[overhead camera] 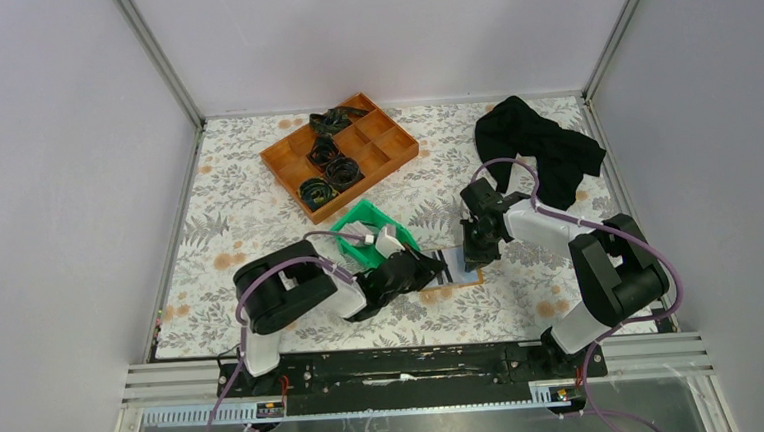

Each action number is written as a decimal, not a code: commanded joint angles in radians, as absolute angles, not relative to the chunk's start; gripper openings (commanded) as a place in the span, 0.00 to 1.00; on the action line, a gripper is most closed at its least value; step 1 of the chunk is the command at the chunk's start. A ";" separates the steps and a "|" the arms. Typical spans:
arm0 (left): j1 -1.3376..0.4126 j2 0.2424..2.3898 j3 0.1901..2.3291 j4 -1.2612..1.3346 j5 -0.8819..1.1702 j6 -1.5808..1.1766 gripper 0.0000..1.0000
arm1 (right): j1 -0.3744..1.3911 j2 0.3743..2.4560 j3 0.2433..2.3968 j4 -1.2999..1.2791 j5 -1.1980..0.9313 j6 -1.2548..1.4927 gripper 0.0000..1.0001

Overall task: Put the credit cards into the card holder
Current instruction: Insert the credit card into the card holder.

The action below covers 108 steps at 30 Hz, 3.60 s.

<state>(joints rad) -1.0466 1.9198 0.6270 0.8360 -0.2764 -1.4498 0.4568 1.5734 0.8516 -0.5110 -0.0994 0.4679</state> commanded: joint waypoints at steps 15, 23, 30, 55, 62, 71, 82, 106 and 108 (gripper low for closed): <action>-1.063 1.942 0.718 0.523 -0.210 -1.268 0.17 | 0.457 1.570 0.882 -0.511 -0.085 0.467 0.07; -1.059 1.900 0.753 0.419 -0.224 -1.195 0.29 | 0.456 1.535 0.907 -0.523 -0.034 0.475 0.22; -1.047 1.886 0.780 0.362 -0.219 -1.147 0.34 | 0.456 1.543 0.924 -0.524 -0.001 0.480 0.23; -1.010 1.878 0.832 0.301 -0.163 -1.019 0.48 | 0.451 1.560 0.890 -0.492 0.062 0.507 0.21; -1.010 1.881 0.868 0.274 -0.162 -0.978 0.49 | 0.446 1.541 0.871 -0.489 0.072 0.509 0.19; -1.010 1.899 0.898 0.219 -0.133 -0.941 0.51 | 0.438 1.517 0.859 -0.488 0.079 0.515 0.18; -1.011 1.950 0.981 0.124 -0.083 -0.864 0.52 | 0.425 1.496 0.832 -0.476 0.070 0.517 0.14; -1.032 2.065 1.088 0.054 0.093 -0.763 0.59 | 0.420 1.505 0.781 -0.449 0.021 0.507 0.08; -1.040 2.074 1.098 0.048 0.096 -0.758 0.59 | 0.419 1.505 0.780 -0.448 0.020 0.507 0.08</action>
